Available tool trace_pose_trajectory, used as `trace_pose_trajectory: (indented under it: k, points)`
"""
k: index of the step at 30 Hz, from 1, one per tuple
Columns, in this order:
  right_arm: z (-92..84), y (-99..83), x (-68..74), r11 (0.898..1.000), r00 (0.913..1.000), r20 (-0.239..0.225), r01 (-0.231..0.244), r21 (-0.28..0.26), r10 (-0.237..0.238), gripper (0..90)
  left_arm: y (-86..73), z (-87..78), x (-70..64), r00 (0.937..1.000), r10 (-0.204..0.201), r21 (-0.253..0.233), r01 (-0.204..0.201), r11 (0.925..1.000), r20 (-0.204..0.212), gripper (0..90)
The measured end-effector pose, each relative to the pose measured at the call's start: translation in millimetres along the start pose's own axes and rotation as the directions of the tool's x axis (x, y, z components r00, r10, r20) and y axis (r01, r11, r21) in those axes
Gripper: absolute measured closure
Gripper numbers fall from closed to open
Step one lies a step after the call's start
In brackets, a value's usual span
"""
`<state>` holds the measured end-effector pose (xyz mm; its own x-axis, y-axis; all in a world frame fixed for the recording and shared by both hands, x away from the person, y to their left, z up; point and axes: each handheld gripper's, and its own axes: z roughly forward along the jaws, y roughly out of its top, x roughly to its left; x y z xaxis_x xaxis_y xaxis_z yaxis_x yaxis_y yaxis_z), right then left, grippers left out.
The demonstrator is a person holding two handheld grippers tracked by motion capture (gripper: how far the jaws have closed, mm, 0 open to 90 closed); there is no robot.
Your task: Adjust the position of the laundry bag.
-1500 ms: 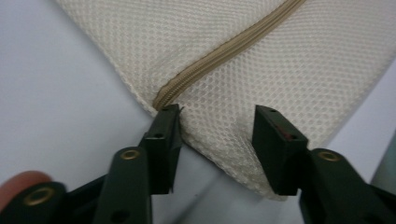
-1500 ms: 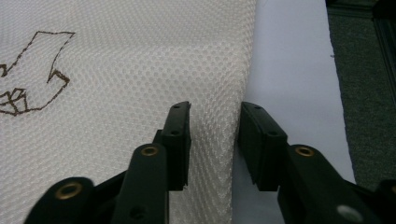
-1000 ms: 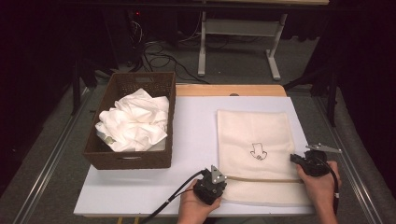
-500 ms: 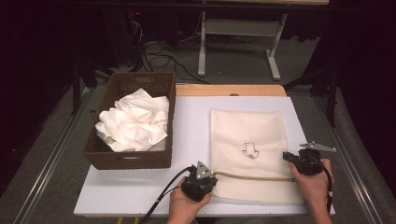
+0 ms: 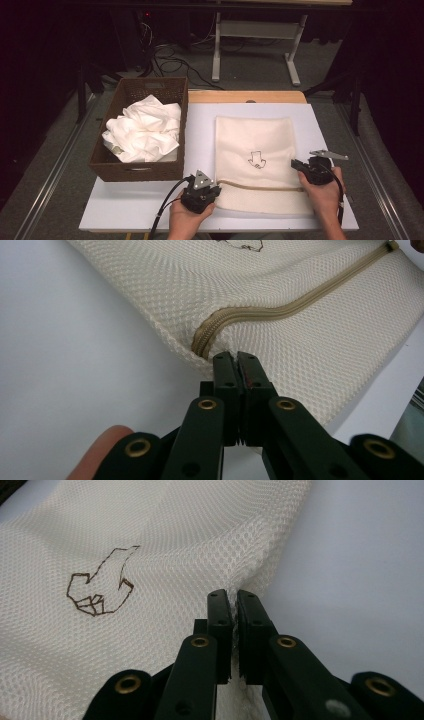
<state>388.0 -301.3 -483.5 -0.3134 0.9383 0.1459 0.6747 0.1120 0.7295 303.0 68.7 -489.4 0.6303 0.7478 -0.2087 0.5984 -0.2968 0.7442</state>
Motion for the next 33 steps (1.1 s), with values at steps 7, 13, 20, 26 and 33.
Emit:
trace_pose_trajectory:
  k: [7, 13, 20, 26, 33]
  points:
    - [5.7, 1.6, 13.8, 1.000, 0.9996, -0.027, 0.003, 0.000, -0.003, 86.9, -7.7, -10.4, 8.9, 0.9997, -0.015, -0.005, 0.015, 0.9999, -0.016, 88.4]
    - [11.7, 2.9, 24.2, 1.000, 0.9988, -0.048, 0.014, -0.002, -0.014, 86.9, -14.7, -18.9, 17.8, 0.9988, -0.037, -0.012, 0.036, 0.9993, -0.033, 88.5]
    - [18.4, 4.5, 36.1, 1.000, 0.9968, -0.078, 0.018, -0.001, -0.018, 86.9, -20.8, -29.1, 26.7, 0.9975, -0.051, -0.011, 0.051, 0.9986, -0.048, 88.5]
    - [23.5, 5.7, 46.9, 0.999, 0.9946, -0.097, 0.038, 0.005, -0.037, 86.9, -26.2, -36.8, 34.0, 0.9961, -0.060, -0.012, 0.059, 0.9982, -0.065, 88.4]
    - [29.3, 6.6, 58.6, 0.999, 0.9908, -0.126, 0.051, 0.007, -0.050, 86.9, -34.5, -45.5, 43.3, 0.9935, -0.080, -0.014, 0.080, 0.9967, -0.080, 88.4]
